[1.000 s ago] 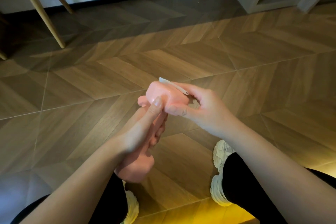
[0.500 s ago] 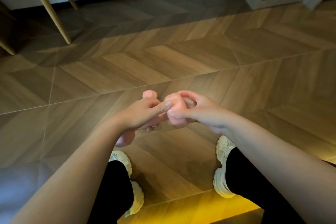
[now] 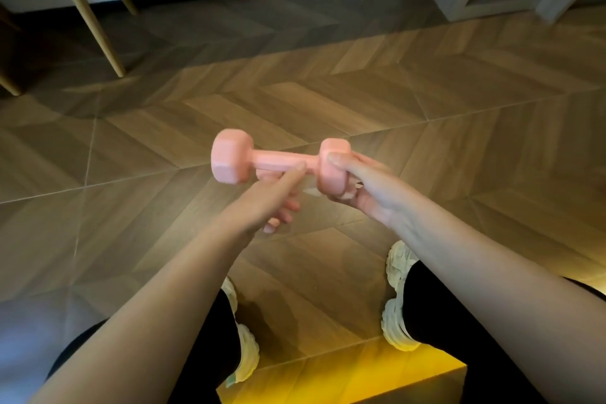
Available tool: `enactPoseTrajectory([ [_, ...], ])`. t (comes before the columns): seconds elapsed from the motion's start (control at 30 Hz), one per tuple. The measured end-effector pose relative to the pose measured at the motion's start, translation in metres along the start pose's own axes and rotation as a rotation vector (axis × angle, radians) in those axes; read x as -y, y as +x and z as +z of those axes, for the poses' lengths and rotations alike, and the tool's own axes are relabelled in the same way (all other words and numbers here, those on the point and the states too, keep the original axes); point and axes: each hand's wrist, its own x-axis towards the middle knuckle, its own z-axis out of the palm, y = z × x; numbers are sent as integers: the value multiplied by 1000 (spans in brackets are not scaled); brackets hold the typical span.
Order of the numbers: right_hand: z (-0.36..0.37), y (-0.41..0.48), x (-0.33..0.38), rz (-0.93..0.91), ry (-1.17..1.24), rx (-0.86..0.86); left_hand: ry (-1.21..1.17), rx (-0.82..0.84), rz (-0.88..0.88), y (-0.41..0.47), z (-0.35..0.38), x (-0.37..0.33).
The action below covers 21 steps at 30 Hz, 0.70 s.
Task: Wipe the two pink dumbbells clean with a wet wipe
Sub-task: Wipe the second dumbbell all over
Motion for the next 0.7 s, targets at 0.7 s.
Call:
enactPoseTrajectory([
  [0.7,50,-34,-6,-957,-812,-16,-1603,-192,57,2,-23,-32],
])
